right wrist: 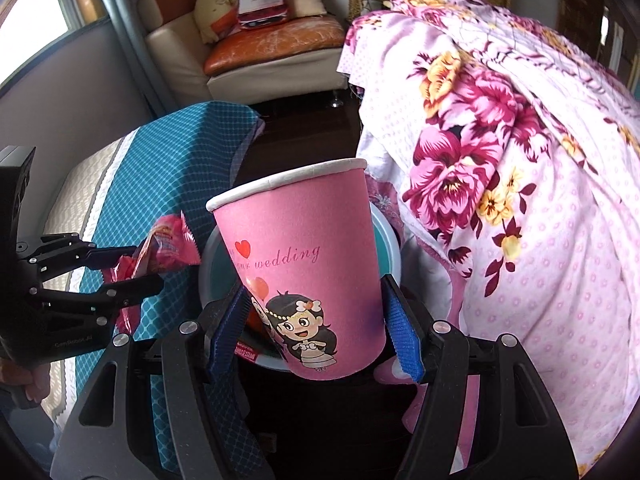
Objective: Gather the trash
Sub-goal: 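Carry both items over the bin and release the wrapper from left tool, then open the right tool to drop the pink cup into the bin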
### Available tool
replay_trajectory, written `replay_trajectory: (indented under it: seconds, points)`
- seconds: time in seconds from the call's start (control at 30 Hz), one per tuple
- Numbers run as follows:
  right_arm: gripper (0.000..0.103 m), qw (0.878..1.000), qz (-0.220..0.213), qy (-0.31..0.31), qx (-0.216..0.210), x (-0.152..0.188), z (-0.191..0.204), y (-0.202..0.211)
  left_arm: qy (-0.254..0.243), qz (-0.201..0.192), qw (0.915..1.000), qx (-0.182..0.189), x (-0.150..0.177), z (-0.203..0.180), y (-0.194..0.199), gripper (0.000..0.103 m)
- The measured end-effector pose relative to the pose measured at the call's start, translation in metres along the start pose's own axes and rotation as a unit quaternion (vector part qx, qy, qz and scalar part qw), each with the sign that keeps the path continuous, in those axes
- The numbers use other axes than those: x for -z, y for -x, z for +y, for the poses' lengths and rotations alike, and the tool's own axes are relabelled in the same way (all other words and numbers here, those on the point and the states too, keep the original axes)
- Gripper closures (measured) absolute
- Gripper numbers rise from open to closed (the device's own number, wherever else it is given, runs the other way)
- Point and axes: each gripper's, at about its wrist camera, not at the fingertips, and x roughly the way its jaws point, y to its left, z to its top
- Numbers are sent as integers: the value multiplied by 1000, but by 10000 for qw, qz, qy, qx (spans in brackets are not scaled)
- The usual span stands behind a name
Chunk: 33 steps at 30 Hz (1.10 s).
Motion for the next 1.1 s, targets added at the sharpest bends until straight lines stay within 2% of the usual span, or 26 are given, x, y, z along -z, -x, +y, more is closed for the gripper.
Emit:
replay_trajectory:
  seconds: [0.3,0.33,0.4,0.47,0.57,0.7,0.87,1.1]
  points:
    - [41,9991,99,-400,-35,-6,-14,-17,-5,69,10000,37,-15,-5,-27,58]
    - [41,9990,105,-435,-35,-6,-16,-19,-1,50,10000,34,-16,-5,-28,55]
    - [41,9988,115,-484,-25,-6,-18,-21,12,18,10000,38,-18,-5,-30,46]
    - [41,9986,125,-509,-8,-6,-19,-22,42,-33,10000,-5,-19,-4,-31,27]
    - [41,9984,129,-549,25,-7,-21,-22,94,-70,9998,-166,-18,-2,-30,11]
    - [41,9983,102,-573,79,-7,-21,-22,238,-59,9992,-317,-12,5,-26,10]
    - [41,9987,182,-470,114,-8,-15,-29,442,-119,9987,-227,-6,17,-17,10]
    - [41,9988,270,-320,267,-14,-6,-36,515,-183,9980,-313,1,30,-10,10]
